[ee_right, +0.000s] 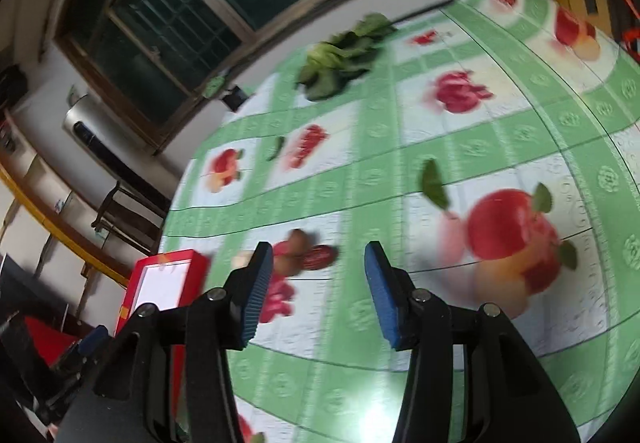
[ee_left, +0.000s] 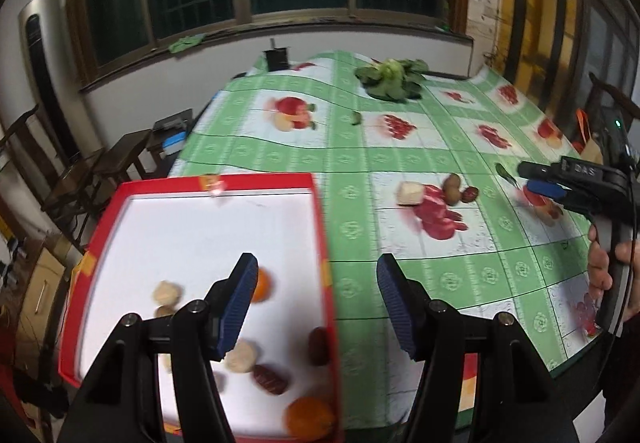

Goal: Organize fruits
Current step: 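Move both tools back over the fruit pile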

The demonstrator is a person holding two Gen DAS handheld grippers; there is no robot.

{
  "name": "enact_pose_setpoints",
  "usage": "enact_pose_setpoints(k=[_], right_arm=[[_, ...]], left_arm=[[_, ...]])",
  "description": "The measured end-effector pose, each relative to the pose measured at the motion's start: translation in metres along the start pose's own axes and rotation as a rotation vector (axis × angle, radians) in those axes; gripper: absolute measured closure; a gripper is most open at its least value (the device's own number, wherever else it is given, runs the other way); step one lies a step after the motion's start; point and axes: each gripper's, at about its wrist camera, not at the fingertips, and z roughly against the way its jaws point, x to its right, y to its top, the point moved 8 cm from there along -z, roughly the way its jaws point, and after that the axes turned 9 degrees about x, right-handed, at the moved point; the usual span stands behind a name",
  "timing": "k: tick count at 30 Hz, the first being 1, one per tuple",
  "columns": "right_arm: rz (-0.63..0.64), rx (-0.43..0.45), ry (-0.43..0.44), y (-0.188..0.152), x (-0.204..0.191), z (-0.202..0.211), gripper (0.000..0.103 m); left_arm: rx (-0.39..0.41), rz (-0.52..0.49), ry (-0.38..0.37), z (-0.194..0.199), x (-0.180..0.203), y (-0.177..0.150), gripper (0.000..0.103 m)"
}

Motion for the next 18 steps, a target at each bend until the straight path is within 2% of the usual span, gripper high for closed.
enact_pose_setpoints(k=[3,8,9,12,15,18], right_arm=[[-0.020,-0.072,0.023,-0.005,-0.005,-0.018,0.054],[0.019,-0.153,-0.010,-0.018,-0.015,-0.048,0.055],[0.025,-0.163,-0.036,-0.021,-0.012,-0.055,0.062],[0.021,-0.191,-0.074,-0.026,-0.006,-0.066,0.074],[0.075,-0.184,-0.107,-0.026,-0.010,-0.069,0.077],[0.115,-0.190,-0.103,-0.028,-0.017,-0.074,0.077]], left_arm=[[-0.031,-0.035,-0.045,-0.010,0.026,-0.001,0.041],[-0.047,-0.108,-0.032,-0.025,0.039,0.009,0.041],[-0.046,-0.125,-0.015,-0.032,0.039,0.013,0.041],[-0.078,-0.145,-0.003,-0.052,0.043,0.017,0.041],[-0.110,-0.134,-0.008,-0.070,0.049,0.016,0.041],[-0.123,-0.110,-0.020,-0.081,0.056,0.017,0.041]])
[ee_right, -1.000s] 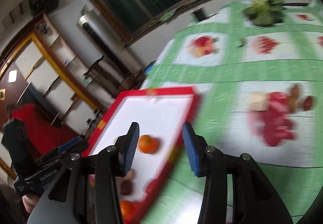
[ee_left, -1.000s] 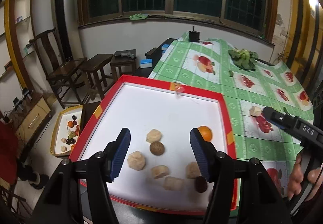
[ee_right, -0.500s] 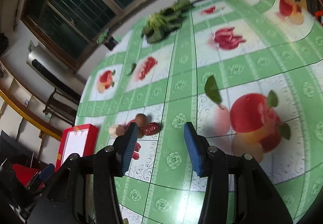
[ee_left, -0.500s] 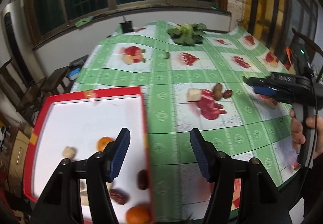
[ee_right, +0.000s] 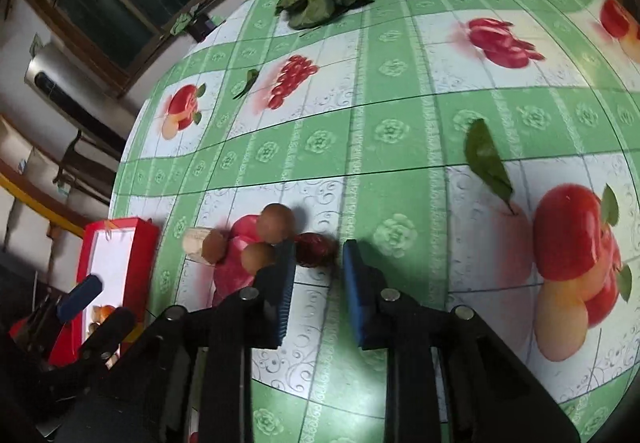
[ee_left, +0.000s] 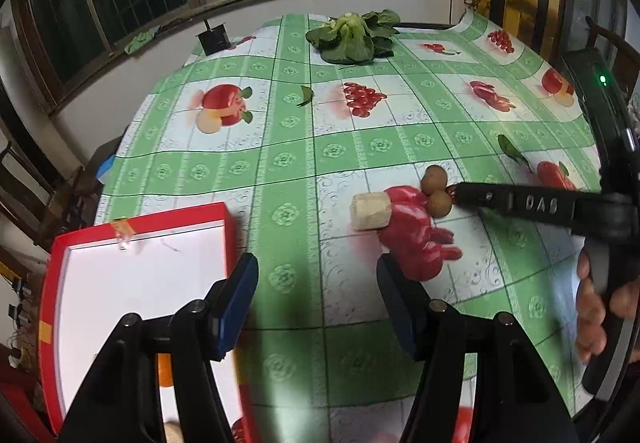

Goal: Organize fruits
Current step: 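Move both tools back over the fruit pile, then grasp a pale cube with the left gripper while the right gripper grasps a red date, then carry the pale cube and red date over the white tray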

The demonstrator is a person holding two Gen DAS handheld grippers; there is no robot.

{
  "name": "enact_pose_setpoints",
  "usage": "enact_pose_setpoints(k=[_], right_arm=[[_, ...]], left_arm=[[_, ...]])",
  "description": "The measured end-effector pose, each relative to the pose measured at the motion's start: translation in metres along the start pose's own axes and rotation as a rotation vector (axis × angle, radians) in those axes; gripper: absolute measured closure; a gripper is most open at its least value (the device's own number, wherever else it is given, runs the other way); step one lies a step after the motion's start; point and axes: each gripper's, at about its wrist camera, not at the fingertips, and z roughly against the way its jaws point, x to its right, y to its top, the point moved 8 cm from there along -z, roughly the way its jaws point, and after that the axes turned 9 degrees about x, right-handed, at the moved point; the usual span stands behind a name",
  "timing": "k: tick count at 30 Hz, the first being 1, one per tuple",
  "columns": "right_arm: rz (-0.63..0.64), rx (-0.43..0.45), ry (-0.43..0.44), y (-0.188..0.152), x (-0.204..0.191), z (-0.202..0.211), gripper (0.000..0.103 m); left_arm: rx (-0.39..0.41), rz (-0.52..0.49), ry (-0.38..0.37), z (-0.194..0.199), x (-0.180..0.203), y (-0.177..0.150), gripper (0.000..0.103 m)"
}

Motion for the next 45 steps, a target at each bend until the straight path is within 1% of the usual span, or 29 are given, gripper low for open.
enact_pose_setpoints(k=[2,4,6,8,10,13,14,15,17,21,22,25,27,32,34,38,42,45], right_arm=[[0.043,0.004,0.002,0.000,-0.005,-0.002,0.077],[0.050,-0.001,0.028,0.000,-0.006,-0.003,0.077],[0.026,-0.023,0.097,0.000,-0.007,-0.007,0.082],[0.002,-0.030,0.124,0.001,-0.004,-0.006,0.082],[-0.051,-0.031,0.144,0.004,0.003,-0.003,0.082],[-0.119,-0.010,0.177,0.012,0.012,0.005,0.082],[-0.137,0.004,0.180,0.015,0.015,0.008,0.083],[-0.152,0.009,0.183,0.017,0.017,0.010,0.083],[-0.190,0.019,0.184,0.020,0.024,0.013,0.083],[-0.223,0.032,0.176,0.022,0.029,0.017,0.083],[-0.226,0.035,0.175,0.023,0.030,0.018,0.083],[-0.218,0.045,0.173,0.025,0.030,0.021,0.083],[-0.211,0.052,0.173,0.026,0.029,0.022,0.083],[-0.197,0.082,0.181,0.029,0.029,0.025,0.083],[-0.180,0.119,0.185,0.032,0.028,0.030,0.083],[-0.156,0.193,0.211,0.039,0.024,0.042,0.083],[-0.128,0.279,0.245,0.044,0.019,0.058,0.083],[-0.100,0.324,0.260,0.045,0.012,0.067,0.083]], left_arm=[[0.001,0.005,-0.002,-0.004,0.003,0.003,0.041],[-0.005,-0.008,0.002,-0.011,0.007,0.005,0.041],[-0.010,-0.013,0.000,-0.018,0.012,0.007,0.041],[-0.019,-0.022,-0.002,-0.025,0.016,0.009,0.041],[-0.028,-0.027,-0.003,-0.033,0.020,0.011,0.042],[-0.045,-0.026,-0.008,-0.043,0.023,0.011,0.042],[-0.049,-0.023,-0.008,-0.047,0.024,0.011,0.043],[-0.049,-0.022,-0.011,-0.049,0.025,0.011,0.048],[-0.057,-0.022,-0.026,-0.052,0.029,0.011,0.053],[-0.080,0.013,-0.072,-0.063,0.034,0.009,0.075],[-0.087,0.023,-0.081,-0.066,0.035,0.006,0.078],[-0.066,0.050,-0.091,-0.066,0.034,0.007,0.078],[-0.060,0.069,-0.081,-0.063,0.031,0.007,0.078],[0.026,0.067,-0.029,-0.029,0.022,0.012,0.078],[0.068,0.072,-0.024,-0.008,0.017,0.012,0.078],[0.157,0.043,0.038,0.037,0.004,0.012,0.078],[0.214,0.052,0.071,0.071,-0.011,0.012,0.078],[0.248,0.054,0.101,0.092,-0.022,0.010,0.078]])
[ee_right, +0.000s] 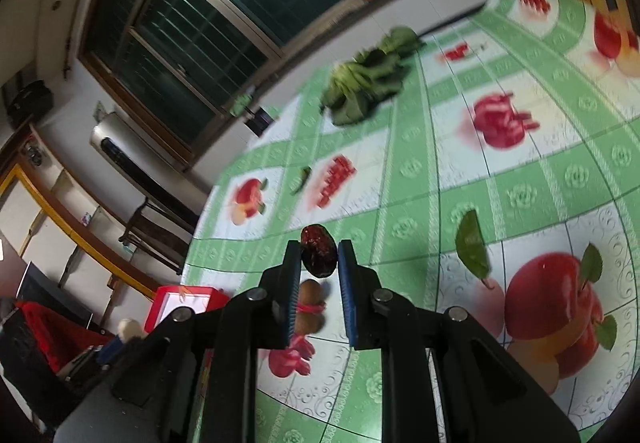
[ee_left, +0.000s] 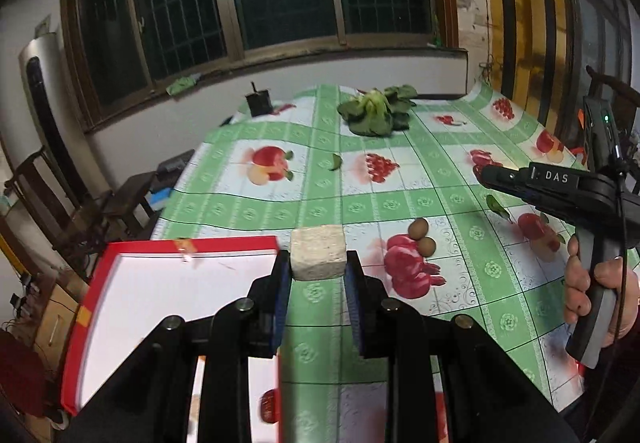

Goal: Organize fruits
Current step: 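Carry the pale cube and red date over the white tray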

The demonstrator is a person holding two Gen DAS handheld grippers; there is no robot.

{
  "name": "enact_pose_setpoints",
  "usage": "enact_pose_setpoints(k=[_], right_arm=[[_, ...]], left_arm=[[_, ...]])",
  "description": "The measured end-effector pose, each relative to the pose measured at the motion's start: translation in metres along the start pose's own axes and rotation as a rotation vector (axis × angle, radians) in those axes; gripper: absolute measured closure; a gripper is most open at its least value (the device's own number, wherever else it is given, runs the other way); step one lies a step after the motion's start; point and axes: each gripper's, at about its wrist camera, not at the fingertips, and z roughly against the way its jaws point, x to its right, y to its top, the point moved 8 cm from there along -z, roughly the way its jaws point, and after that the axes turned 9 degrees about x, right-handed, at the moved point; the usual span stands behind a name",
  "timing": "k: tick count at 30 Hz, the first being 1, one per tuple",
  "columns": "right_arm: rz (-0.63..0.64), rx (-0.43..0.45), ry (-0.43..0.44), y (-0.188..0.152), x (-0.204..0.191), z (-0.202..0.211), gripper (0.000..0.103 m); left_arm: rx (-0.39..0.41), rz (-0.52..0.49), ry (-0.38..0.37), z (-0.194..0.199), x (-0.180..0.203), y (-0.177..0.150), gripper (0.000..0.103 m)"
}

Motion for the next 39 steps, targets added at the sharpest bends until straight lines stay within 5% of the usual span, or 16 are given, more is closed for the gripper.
enact_pose_setpoints(k=[17,39], right_arm=[[0.068,0.033,0.155,-0.041,-0.068,0.030,0.083],[0.200,-0.133,0.334,-0.122,-0.200,0.000,0.082]], left_arm=[[0.091,0.038,0.070,0.044,-0.047,0.000,0.078],[0.080,0.108,0.128,0.049,-0.097,-0.021,0.078]])
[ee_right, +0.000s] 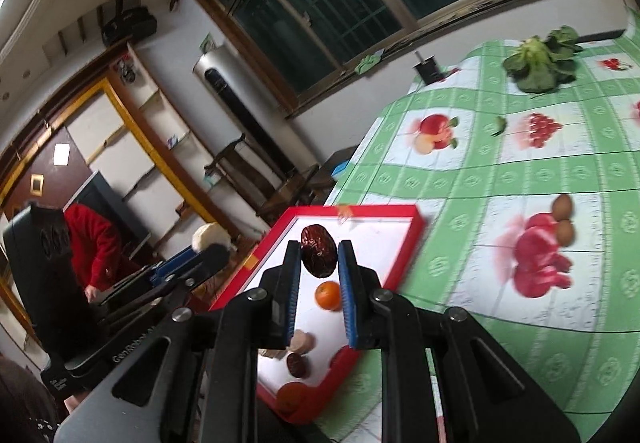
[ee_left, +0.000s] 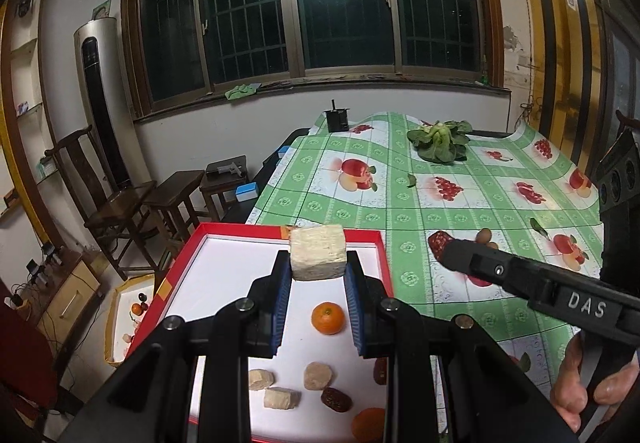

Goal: Organize fruits
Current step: 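Carry the pale cube and red date over the white tray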

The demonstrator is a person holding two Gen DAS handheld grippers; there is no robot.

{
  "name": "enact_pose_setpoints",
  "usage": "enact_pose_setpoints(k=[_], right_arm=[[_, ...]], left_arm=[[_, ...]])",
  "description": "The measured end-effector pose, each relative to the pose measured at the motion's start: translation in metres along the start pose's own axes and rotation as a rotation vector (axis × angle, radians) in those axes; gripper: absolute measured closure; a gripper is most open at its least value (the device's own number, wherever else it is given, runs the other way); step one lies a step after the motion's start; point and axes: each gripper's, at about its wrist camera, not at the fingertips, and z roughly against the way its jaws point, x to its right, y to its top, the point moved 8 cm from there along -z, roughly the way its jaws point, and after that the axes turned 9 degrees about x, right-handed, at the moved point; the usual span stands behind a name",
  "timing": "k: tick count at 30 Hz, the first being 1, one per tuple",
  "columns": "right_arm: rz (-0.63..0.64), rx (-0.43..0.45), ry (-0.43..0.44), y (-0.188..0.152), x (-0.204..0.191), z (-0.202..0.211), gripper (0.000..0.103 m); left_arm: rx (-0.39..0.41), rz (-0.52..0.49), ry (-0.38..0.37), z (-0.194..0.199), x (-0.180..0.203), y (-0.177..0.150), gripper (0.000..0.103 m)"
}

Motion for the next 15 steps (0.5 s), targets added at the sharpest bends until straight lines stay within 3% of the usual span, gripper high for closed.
enact_pose_setpoints(k=[15], right_arm=[[0.084,-0.195,-0.050,-0.063,-0.019,-0.061,0.082]], left_arm=[[-0.144,0.124,0.135,-0.047,-0.089,-0.052,0.078]])
